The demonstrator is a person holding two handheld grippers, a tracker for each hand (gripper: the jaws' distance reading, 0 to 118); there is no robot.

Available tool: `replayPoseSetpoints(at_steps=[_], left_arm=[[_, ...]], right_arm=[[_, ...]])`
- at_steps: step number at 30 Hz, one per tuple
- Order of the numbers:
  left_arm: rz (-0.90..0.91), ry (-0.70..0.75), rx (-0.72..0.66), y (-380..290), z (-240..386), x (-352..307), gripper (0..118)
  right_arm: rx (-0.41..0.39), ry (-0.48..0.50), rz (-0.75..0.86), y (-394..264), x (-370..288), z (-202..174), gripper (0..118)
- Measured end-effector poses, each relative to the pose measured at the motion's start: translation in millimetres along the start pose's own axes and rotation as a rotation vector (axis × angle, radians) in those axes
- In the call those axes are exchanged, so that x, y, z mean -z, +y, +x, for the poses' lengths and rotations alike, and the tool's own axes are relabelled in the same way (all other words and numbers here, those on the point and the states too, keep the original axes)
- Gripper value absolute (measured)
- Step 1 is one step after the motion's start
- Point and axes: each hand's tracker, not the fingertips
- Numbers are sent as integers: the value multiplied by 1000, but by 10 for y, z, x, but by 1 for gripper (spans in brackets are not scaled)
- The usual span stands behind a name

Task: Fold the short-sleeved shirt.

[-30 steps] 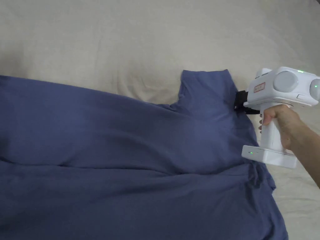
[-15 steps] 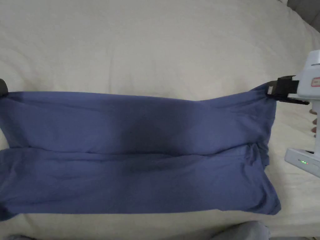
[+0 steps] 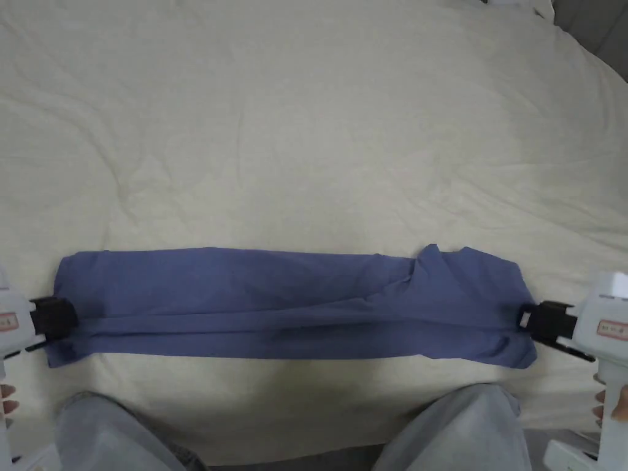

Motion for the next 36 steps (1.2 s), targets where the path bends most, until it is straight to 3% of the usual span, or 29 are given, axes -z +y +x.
replayPoseSetpoints(at_steps=[1, 2, 4, 10, 16, 21, 23, 25, 29, 30, 32, 36], left_arm=[[-8, 21, -10, -32, -35, 7, 75], [-3, 38, -31, -31, -64, -6, 95], [48, 52, -50, 51, -86, -143, 113], [478, 68, 100, 321, 308, -861, 117], [743, 19, 212, 199, 895, -1175, 118], [801, -33, 340, 30, 1264, -1180, 116], [794, -60, 348, -8, 1346, -1160, 101], [787, -85, 359, -31, 1413, -1155, 76], [780, -112, 364, -76, 1501, -1122, 9], [778, -112, 371, -85, 1515, -1114, 1], [766, -123, 379, -103, 1521, -1121, 0], [731, -148, 397, -79, 1493, -1105, 0]], right_arm=[[-14, -36, -14, -3, -20, 10, 42], [-35, -55, -12, 1, -51, 16, 73], [-68, -92, 43, 66, -194, -11, 96], [-235, -91, 382, 369, -824, -396, 118], [-364, -30, 645, 241, -1103, -976, 118], [-352, -3, 718, 95, -1007, -1256, 118], [-310, 43, 717, 81, -973, -1297, 118], [-290, 78, 713, 87, -930, -1300, 104], [-333, 61, 725, 84, -876, -1389, 18], [-333, 61, 727, 76, -865, -1400, 10], [-322, 86, 727, 78, -859, -1383, 2], [-297, 83, 684, 53, -857, -1429, 1]])
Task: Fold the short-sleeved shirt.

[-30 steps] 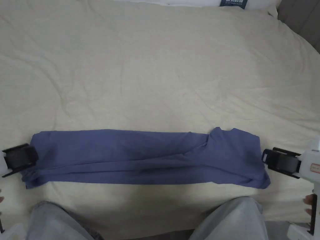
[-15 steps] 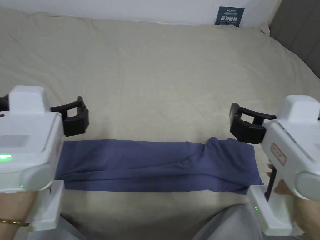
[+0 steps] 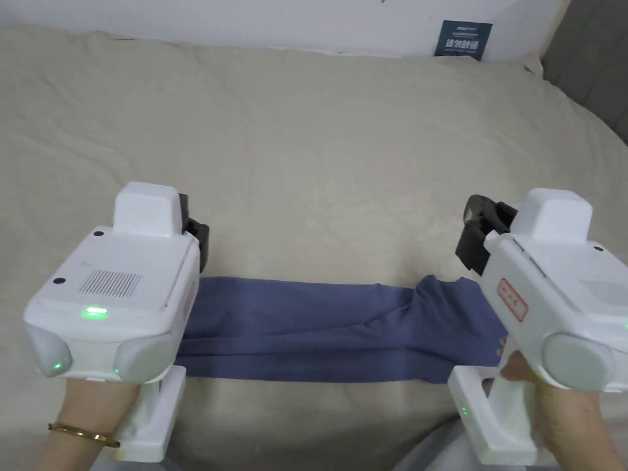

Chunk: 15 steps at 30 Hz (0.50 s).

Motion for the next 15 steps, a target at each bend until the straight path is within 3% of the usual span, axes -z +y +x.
replayPoseSetpoints(at_steps=[4, 5, 7, 8, 10, 11, 12, 15], left_arm=[[-43, -19, -61, 41, -241, 78, 6], [-70, -37, -112, 48, -351, 119, 20], [-140, -53, -202, 33, -607, 211, 62], [-176, -74, -256, -1, -754, 265, 78], [-242, -126, -366, -115, -1071, 375, 84], [-283, -151, -416, -184, -1227, 429, 107], [-300, -155, -465, -259, -1368, 470, 116], [-379, -173, -599, -549, -1766, 565, 118]], right_arm=[[25, 5, -13, -6, 3, 9, 1], [27, 7, -17, 20, -18, -22, 1], [29, 10, -28, 28, -25, -36, 1], [29, 11, -32, 25, -24, -36, 1], [29, 9, -44, 42, -22, -59, 1], [26, 8, -50, 37, -16, -69, 1], [22, 6, -58, 30, -5, -82, 1], [8, 5, -87, 17, 62, -123, 1]])
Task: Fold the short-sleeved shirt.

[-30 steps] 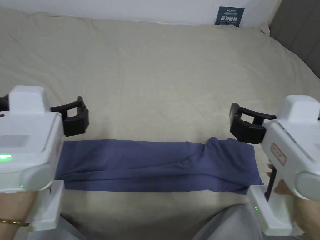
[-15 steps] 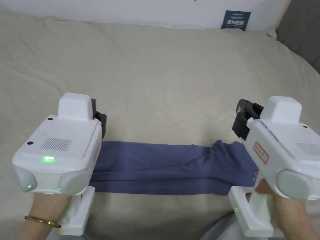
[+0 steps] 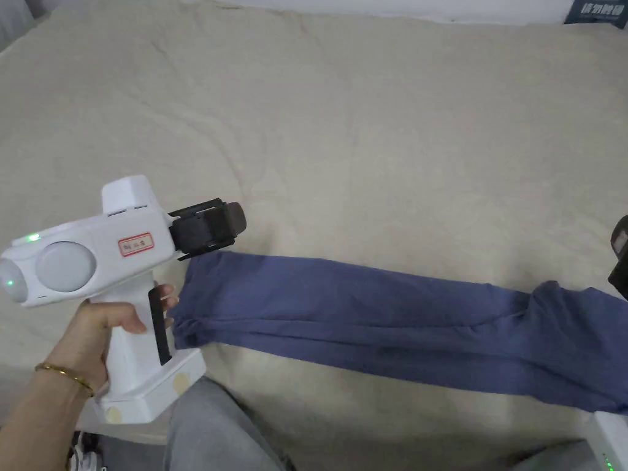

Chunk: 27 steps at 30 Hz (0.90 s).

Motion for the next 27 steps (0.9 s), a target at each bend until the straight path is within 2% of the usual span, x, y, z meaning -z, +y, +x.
replayPoseSetpoints(at_steps=[4, 6, 9, 12, 13, 15, 19, 20, 21, 22, 23, 25, 27], left_arm=[[-123, 17, -164, -137, -533, 139, 118], [-157, -9, -218, -231, -722, 194, 118], [-194, -56, -307, -372, -909, 263, 118], [-207, -134, -418, -499, -1011, 331, 118], [-208, -164, -433, -541, -1017, 348, 118], [-183, -178, -417, -603, -975, 359, 118], [-171, -181, -415, -637, -904, 402, 114], [-167, -180, -419, -630, -902, 401, 97], [-165, -175, -424, -615, -885, 397, 71], [-160, -124, -414, -600, -864, 385, 30], [-167, -64, -381, -585, -836, 394, 9], [-231, 57, -338, -580, -786, 479, 8], [-213, 5, -340, -566, -698, 467, 8]], right_arm=[[-14, -3, -38, -21, 89, -77, 1], [-20, -3, -55, -93, 158, 68, 1], [-31, -5, -76, -121, 161, 97, 1], [-36, -8, -94, 0, 187, -260, 1], [-35, -8, -99, 18, 179, -298, 1], [-32, -8, -105, -138, 321, -74, 1], [-38, -10, -112, -98, 318, -129, 1], [-37, -9, -113, -95, 315, -131, 1], [-35, -5, -114, -93, 309, -130, 1], [-33, -2, -115, -74, 305, -188, 1], [-31, 2, -114, -70, 296, -211, 1], [-32, 10, -115, -70, 300, -211, 1], [-33, 15, -111, -99, 323, -157, 1]])
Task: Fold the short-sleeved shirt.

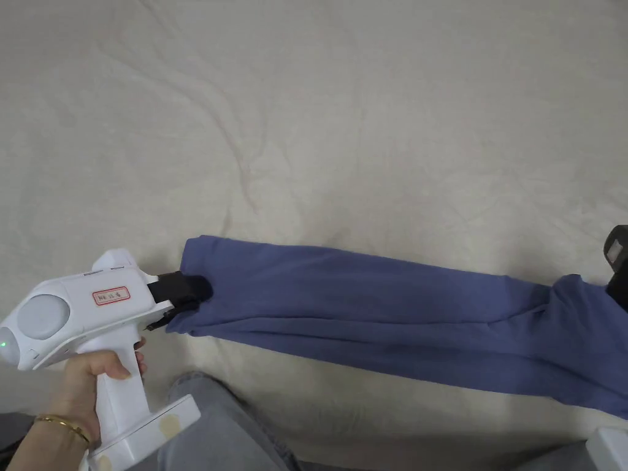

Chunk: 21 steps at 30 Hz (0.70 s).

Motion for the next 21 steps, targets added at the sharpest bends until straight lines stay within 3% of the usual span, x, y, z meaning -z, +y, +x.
replayPoseSetpoints(at_steps=[3, 5, 12, 16, 21], left_arm=[[21, 76, 59, 26, 257, -99, 8], [57, 70, 177, 34, 542, -270, 8], [96, -112, 552, -278, 1776, -615, 8], [-34, -244, 623, -620, 2287, -281, 8], [-201, -183, 638, -1137, 2602, 552, 8]], right_arm=[[-6, 0, 12, 7, -101, -5, 1], [-8, -5, 20, 34, -196, -24, 1], [25, -20, 63, -19, -367, 266, 1], [36, -38, 83, -41, -493, 406, 1], [66, -81, 96, -102, -628, 626, 1]])
